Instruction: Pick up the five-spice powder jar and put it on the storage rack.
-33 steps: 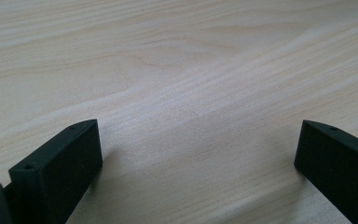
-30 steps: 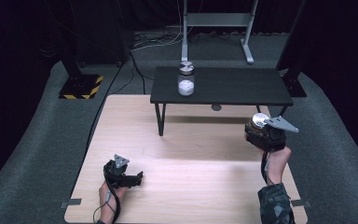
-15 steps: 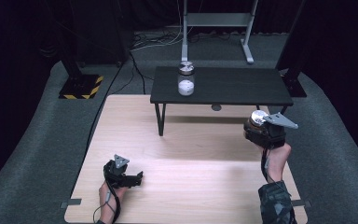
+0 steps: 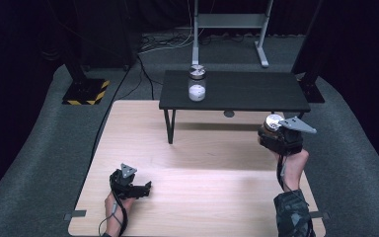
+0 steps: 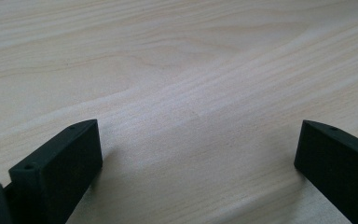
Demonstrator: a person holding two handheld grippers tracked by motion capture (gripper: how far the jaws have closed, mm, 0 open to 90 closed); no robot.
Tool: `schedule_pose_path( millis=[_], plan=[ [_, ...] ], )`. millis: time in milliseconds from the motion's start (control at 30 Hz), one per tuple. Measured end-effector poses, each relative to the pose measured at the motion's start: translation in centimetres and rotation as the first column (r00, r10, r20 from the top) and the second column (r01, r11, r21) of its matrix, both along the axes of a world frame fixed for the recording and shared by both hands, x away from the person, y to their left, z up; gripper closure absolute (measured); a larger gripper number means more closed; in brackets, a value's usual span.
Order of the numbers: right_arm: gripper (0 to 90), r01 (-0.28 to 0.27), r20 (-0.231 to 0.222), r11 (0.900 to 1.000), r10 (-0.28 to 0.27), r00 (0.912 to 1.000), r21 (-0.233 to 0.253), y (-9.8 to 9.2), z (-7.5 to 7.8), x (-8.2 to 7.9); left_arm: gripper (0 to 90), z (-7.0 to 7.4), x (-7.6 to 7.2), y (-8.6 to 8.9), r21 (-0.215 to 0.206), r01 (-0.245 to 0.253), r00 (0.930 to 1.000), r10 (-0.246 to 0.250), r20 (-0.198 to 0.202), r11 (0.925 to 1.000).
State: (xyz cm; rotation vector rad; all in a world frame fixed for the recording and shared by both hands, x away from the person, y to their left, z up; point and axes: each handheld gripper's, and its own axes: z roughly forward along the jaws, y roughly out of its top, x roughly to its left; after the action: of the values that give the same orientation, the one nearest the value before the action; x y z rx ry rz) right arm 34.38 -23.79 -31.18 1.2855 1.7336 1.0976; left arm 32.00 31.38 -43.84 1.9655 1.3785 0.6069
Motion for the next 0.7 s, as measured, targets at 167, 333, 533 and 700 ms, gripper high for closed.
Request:
schedule_pose_path(
  millis=[167, 333, 533, 700],
  plan=[
    [29.4, -0.004, 0.003, 1.0, 0.004, 1.0, -0.005, 0.1, 0.4, 0.1, 0.5, 0.0, 0.0, 0.0, 0.0, 0.0, 1.0, 0.0, 0.0, 1.0],
    [29.4, -0.007, 0.008, 1.0, 0.007, 0.9999, -0.007, 0.1, 0.7, 0.1, 0.5, 0.0, 0.0, 0.0, 0.0, 0.001, 1.0, -0.001, 0.0, 1.0],
    [29.4, -0.012, 0.012, 1.0, 0.012, 0.9999, -0.013, 0.2, 1.1, 0.2, 0.6, 0.0, 0.0, 0.0, 0.0, 0.001, 1.0, -0.001, 0.0, 1.0],
    [29.4, -0.016, 0.016, 1.0, 0.016, 0.9998, -0.016, 0.3, 1.5, 0.4, 0.5, 0.0, 0.0, 0.0, 0.0, 0.001, 1.0, -0.001, 0.0, 1.0]
  ],
)
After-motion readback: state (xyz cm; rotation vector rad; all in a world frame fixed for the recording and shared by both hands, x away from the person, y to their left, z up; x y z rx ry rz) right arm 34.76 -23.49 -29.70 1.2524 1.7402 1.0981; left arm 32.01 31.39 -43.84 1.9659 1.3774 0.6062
